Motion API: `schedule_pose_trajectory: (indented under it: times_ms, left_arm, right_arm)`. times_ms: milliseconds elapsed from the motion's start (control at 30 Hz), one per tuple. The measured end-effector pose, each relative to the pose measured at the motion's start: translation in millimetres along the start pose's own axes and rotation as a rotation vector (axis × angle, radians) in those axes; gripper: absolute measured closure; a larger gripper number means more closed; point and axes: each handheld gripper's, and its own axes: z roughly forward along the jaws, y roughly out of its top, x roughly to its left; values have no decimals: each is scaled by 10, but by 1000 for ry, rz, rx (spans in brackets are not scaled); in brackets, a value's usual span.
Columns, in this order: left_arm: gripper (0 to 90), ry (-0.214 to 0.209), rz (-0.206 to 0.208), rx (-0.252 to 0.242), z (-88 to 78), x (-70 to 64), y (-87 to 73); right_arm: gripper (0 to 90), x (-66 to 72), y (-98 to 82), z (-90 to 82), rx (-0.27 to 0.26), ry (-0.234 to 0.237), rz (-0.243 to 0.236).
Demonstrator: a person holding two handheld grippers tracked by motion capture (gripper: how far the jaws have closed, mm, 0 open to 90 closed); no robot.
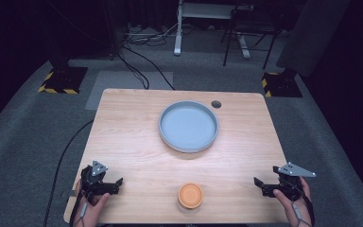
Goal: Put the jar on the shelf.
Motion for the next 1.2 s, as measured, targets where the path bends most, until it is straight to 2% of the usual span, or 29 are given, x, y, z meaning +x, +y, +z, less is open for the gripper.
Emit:
schedule_pose_trajectory:
  times_ms: [233,567,1200]
  left_arm:
    - [5,1,-1,0,-4,-8,-6]
    - [5,1,-1,0,-4,-7,-5]
    - [5,-10,9,-1,-5,-8,-6]
  right_arm:
    - [47,75,56,-34,-14,33,3]
    - [48,226,164,-63,-20,58,-34]
    - [48,502,343,-93,-34,117,-71]
